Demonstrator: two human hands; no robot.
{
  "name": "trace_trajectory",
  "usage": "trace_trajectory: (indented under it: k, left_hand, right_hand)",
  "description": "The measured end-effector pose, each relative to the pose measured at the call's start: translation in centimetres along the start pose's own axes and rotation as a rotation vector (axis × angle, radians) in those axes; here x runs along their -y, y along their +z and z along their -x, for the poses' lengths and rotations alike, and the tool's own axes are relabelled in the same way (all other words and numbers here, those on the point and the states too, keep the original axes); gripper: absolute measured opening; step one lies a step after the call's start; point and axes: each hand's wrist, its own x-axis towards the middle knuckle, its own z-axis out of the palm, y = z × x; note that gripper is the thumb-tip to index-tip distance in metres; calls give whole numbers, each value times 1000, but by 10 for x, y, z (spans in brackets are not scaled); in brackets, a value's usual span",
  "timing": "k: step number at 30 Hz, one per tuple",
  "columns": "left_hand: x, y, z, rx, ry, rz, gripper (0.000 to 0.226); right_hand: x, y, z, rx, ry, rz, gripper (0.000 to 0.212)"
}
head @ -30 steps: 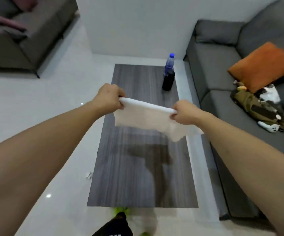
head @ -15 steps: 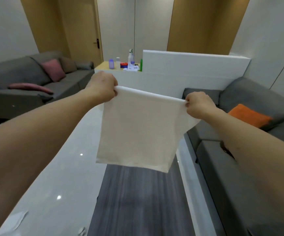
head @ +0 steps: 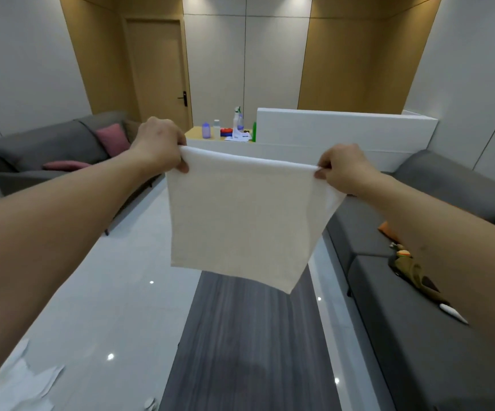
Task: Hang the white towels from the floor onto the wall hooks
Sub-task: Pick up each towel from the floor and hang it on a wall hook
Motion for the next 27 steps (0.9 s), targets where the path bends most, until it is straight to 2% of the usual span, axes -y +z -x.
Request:
trace_trajectory:
  k: [8, 13, 16, 19, 21, 24, 27]
  left_hand:
    - [21, -35, 61, 46, -119, 48, 34]
    - [65, -65, 110, 68, -242, 69, 35]
    - [104, -89, 148, 72, -332, 36, 34]
    - [152, -117, 202, 54, -428, 38, 32]
    - [186, -139, 246, 56, -502, 25, 32]
    - [238, -176, 321, 76, -636, -30, 34]
    - [284, -219, 401, 154, -748, -53, 33]
  right_hand:
    - [40, -7, 21, -73, -55, -67, 15]
    - [105, -6, 19, -180, -105, -254, 12]
    - [157, -9, 28, -177, -190, -280, 10]
    - [219, -11, 45, -99, -328, -333, 17]
    - [265, -13, 60, -20, -434, -446, 31]
    - [348, -21, 92, 188, -576, -584, 48]
    - [440, -26, 132, 370, -674, -621, 35]
